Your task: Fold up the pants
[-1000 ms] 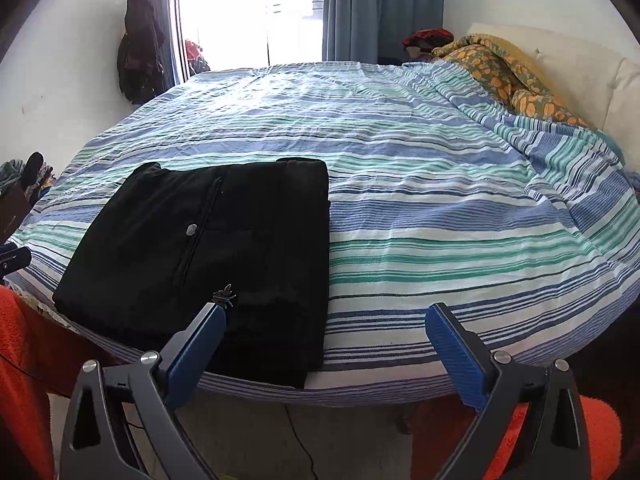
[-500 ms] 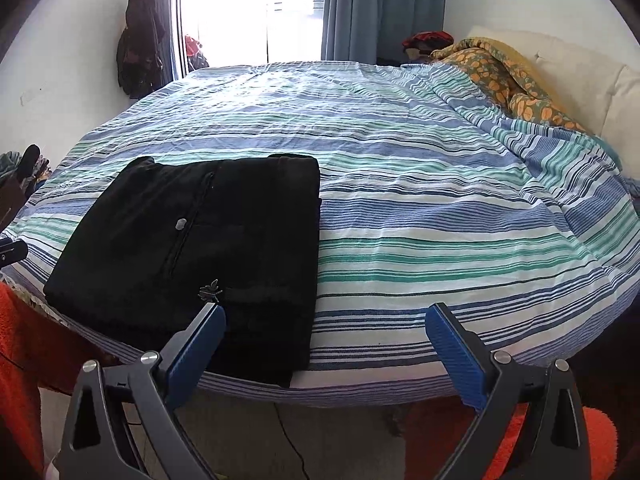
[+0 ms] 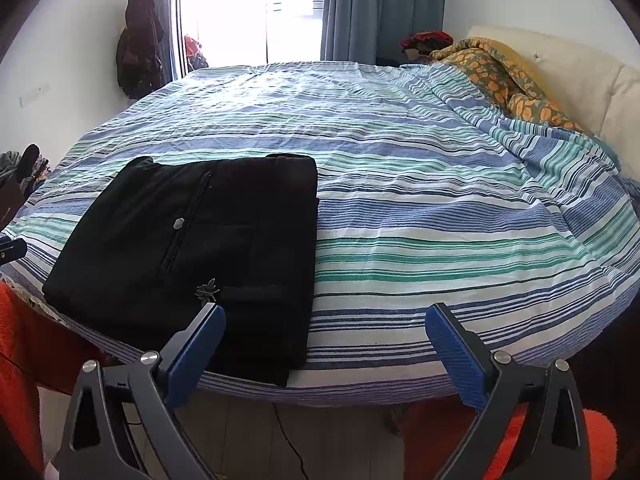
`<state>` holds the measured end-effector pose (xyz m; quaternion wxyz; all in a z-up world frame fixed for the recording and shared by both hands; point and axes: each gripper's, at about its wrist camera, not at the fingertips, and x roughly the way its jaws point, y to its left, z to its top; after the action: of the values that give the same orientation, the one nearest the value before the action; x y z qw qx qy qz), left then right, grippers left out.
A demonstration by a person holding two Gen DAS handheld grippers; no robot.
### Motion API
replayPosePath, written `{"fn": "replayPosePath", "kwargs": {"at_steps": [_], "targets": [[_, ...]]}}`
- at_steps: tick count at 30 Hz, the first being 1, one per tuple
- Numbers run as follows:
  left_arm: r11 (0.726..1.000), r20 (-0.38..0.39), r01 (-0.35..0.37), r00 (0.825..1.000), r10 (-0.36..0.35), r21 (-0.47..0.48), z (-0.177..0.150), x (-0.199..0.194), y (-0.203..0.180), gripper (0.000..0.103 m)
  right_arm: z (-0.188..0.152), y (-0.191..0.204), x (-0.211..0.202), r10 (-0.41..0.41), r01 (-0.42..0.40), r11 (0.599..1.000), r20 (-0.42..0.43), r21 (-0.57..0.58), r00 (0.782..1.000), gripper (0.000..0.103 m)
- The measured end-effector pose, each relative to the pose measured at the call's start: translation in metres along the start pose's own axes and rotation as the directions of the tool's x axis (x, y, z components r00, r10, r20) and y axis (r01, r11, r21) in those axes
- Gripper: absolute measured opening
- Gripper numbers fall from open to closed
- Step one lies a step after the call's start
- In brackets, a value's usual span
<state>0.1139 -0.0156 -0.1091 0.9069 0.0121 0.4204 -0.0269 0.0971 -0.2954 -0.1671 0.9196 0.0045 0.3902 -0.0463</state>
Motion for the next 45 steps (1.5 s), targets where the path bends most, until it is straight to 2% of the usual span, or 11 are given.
{"fn": "replayPosePath", "kwargs": {"at_steps": [10,14,17,19,21,22,30,32,36,44,45], "targets": [[1.0,-0.001,0.0,1.0,0.0,0.011,0.0,0.001,-0.002,0.092,0.001,-0.001,0.001,0.008,-0.008,1.0,-0.005,0.01,1.0,0.1],[1.0,-0.002,-0.015,1.0,0.015,0.012,0.002,0.003,0.0,0.092,0.006,-0.028,-0.01,0.174,-0.18,0.969,0.054,0.166,0.983,0.1],[1.0,0.0,-0.012,1.0,0.012,-0.017,0.003,0.004,0.006,0.092,0.006,-0.055,-0.013,0.422,-0.439,0.814,0.133,0.381,0.897,0.099],[0.999,-0.012,-0.003,1.0,0.002,-0.039,0.003,0.007,0.009,0.092,0.002,-0.059,-0.005,0.579,-0.58,0.645,0.178,0.497,0.796,0.088],[0.999,-0.023,0.005,1.0,-0.006,-0.046,0.003,0.009,0.01,0.092,-0.001,-0.051,0.007,0.68,-0.638,0.514,0.181,0.574,0.71,0.075],[0.999,-0.024,0.006,1.0,-0.007,-0.041,0.003,0.01,0.009,0.092,-0.002,-0.046,0.013,0.696,-0.628,0.493,0.16,0.602,0.7,0.072],[1.0,0.002,-0.003,1.0,0.003,0.011,0.002,0.004,0.002,0.092,-0.018,-0.042,0.068,0.679,-0.454,0.454,0.032,0.766,0.733,0.069],[1.0,-0.006,-0.003,1.0,0.003,0.003,0.002,0.006,0.004,0.092,-0.021,-0.044,0.078,0.688,-0.443,0.407,0.051,0.799,0.724,0.068],[1.0,-0.015,0.001,1.0,-0.001,-0.014,0.002,0.007,0.006,0.092,-0.02,-0.043,0.087,0.683,-0.416,0.386,0.048,0.823,0.729,0.066],[1.0,-0.025,0.0,1.0,0.0,0.001,0.001,0.008,0.004,0.092,-0.011,-0.033,0.095,0.604,-0.358,0.506,-0.026,0.785,0.797,0.046],[1.0,-0.027,0.0,1.0,0.0,0.002,0.0,0.008,0.004,0.092,-0.008,-0.033,0.095,0.584,-0.347,0.538,-0.043,0.768,0.81,0.034]]}}
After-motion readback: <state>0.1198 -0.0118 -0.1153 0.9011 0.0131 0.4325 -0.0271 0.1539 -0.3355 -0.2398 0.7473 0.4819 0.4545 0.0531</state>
